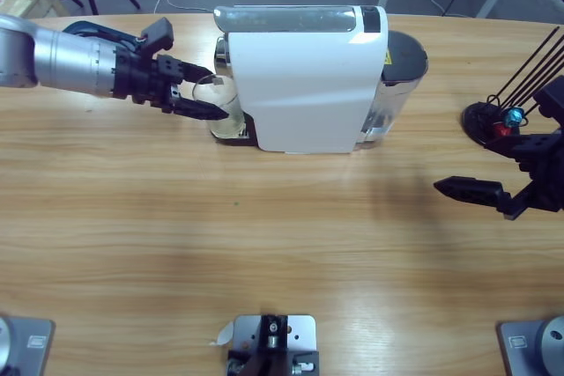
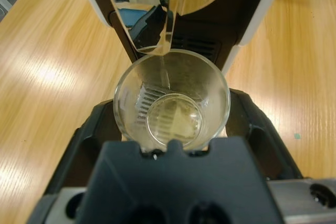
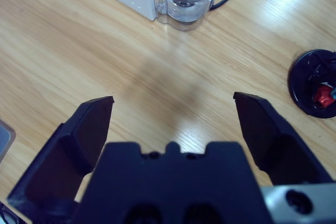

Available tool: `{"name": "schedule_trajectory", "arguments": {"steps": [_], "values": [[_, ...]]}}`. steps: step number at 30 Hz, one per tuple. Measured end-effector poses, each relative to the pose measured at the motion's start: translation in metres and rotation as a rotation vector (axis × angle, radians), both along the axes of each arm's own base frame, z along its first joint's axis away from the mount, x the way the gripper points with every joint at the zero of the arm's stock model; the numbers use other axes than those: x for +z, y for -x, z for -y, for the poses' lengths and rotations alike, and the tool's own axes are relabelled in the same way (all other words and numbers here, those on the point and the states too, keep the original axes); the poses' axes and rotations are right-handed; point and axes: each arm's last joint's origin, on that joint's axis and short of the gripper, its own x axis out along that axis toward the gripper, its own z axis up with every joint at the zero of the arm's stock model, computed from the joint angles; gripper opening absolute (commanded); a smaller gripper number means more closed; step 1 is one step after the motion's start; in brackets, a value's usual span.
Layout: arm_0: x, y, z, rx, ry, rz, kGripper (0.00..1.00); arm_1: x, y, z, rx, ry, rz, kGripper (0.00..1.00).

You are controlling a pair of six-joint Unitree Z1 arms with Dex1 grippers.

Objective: Pour coffee

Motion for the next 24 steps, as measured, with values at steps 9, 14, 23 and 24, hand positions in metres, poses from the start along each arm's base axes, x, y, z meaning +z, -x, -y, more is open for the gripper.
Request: {"name": "schedule_trajectory", "arguments": {"steps": [9, 14, 23, 24], "values": [[0.037, 0.007, -0.062, 0.320, 0.004, 0.012, 0.000, 0.000, 0.000, 0.000, 0.000, 0.000, 0.000, 1.000], [0.060, -0.006, -0.103, 0.736, -0.017, 0.092, 0.000, 0.000, 0.000, 0.000, 0.000, 0.000, 0.000, 1.000], [0.021, -0.058, -0.147, 1.111, 0.018, 0.075, 0.000, 0.000, 0.000, 0.000, 0.000, 0.000, 0.000, 1.000], [0.016, -0.065, -0.149, 1.123, 0.017, 0.069, 0.000, 0.000, 0.000, 0.000, 0.000, 0.000, 0.000, 1.000]]}}
